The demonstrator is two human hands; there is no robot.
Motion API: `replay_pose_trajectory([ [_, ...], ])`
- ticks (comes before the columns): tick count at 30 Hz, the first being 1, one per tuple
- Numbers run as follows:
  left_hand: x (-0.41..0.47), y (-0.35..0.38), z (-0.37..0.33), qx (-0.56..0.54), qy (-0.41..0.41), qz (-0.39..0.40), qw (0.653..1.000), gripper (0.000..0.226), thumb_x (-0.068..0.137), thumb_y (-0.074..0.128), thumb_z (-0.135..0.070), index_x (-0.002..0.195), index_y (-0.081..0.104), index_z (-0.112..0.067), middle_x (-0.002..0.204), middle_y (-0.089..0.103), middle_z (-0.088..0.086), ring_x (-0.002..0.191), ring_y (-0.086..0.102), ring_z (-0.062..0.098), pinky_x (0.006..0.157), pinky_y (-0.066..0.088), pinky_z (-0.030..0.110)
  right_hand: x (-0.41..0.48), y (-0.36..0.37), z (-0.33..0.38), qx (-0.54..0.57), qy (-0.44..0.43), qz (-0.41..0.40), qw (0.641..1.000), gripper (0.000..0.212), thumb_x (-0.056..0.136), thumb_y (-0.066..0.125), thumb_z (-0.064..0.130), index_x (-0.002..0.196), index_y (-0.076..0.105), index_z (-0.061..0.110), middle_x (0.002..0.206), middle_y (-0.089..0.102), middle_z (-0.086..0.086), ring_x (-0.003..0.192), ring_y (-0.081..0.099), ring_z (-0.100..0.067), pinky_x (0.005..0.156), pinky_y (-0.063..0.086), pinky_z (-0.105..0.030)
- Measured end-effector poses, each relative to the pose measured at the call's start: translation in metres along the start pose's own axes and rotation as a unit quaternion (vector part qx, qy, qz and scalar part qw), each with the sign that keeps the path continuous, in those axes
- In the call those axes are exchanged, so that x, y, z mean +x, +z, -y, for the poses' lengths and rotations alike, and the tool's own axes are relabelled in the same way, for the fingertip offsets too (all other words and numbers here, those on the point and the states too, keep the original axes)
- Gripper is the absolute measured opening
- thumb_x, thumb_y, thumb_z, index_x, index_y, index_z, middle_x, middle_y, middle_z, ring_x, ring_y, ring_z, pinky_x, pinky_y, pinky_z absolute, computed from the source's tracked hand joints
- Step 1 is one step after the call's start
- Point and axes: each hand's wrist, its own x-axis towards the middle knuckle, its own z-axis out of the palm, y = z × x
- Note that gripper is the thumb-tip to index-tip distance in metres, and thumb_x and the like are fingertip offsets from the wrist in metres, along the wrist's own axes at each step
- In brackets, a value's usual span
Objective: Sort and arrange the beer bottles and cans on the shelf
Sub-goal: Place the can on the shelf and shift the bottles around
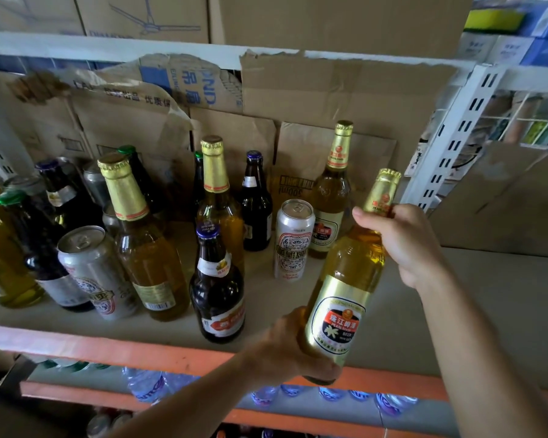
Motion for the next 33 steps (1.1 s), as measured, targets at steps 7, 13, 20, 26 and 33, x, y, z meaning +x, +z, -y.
replay_pose_trajectory([
  [7, 0.01, -0.001, 0.008, -0.019, -0.005, -0.015, 1.0, 0.072, 0.049, 0.088, -0.03, 0.114, 0.056, -0.03, 0.1, 0.072, 0.0, 0.095, 0.07, 0.02, 0.084, 0.058, 0.045, -0.001, 0.006, 0.003, 0.006, -0.034, 0.031, 0.999, 0.02, 0.082, 0.075, 0.019, 0.078, 0.067, 0.001, 0.069, 0.066, -0.007, 0.073, 0.066, -0.026, 0.075, 0.055, -0.045],
  [13, 0.002, -0.01, 0.011, -0.012, -0.009, -0.055, 0.998, 0.065, 0.058, 0.086, -0.025, 0.116, 0.056, -0.026, 0.095, 0.073, -0.005, 0.083, 0.068, 0.004, 0.074, 0.055, 0.019, -0.001, 0.02, 0.001, 0.001, -0.041, -0.003, 0.999, 0.021, 0.082, 0.077, 0.022, 0.077, 0.068, 0.003, 0.072, 0.067, -0.01, 0.068, 0.064, -0.02, 0.068, 0.055, -0.041],
  [20, -0.011, -0.009, 0.018, 0.052, -0.008, -0.111, 0.992, 0.06, 0.066, 0.081, -0.039, 0.117, 0.05, -0.039, 0.097, 0.071, -0.014, 0.087, 0.065, -0.005, 0.082, 0.054, 0.02, 0.001, 0.035, 0.0, -0.005, -0.045, 0.008, 0.999, 0.017, 0.083, 0.075, 0.021, 0.074, 0.068, 0.008, 0.069, 0.066, -0.004, 0.063, 0.062, -0.013, 0.062, 0.051, -0.031],
  [26, -0.012, -0.009, 0.024, 0.01, -0.033, -0.097, 0.995, 0.067, 0.059, 0.074, -0.054, 0.119, 0.053, -0.032, 0.113, 0.068, -0.011, 0.105, 0.063, 0.004, 0.096, 0.051, 0.035, 0.01, 0.021, 0.0, -0.047, -0.044, -0.05, 0.997, 0.023, 0.081, 0.076, 0.028, 0.079, 0.068, 0.007, 0.084, 0.071, -0.021, 0.083, 0.069, -0.037, 0.078, 0.056, -0.057],
  [33, -0.01, -0.008, 0.025, 0.016, -0.043, -0.091, 0.995, 0.049, 0.062, 0.067, -0.052, 0.108, 0.059, -0.037, 0.102, 0.056, -0.016, 0.101, 0.056, 0.002, 0.101, 0.048, 0.037, 0.027, 0.016, 0.002, -0.172, -0.085, -0.079, 0.978, 0.026, 0.083, 0.07, 0.042, 0.087, 0.063, 0.018, 0.083, 0.069, -0.001, 0.08, 0.067, -0.023, 0.077, 0.056, -0.048],
])
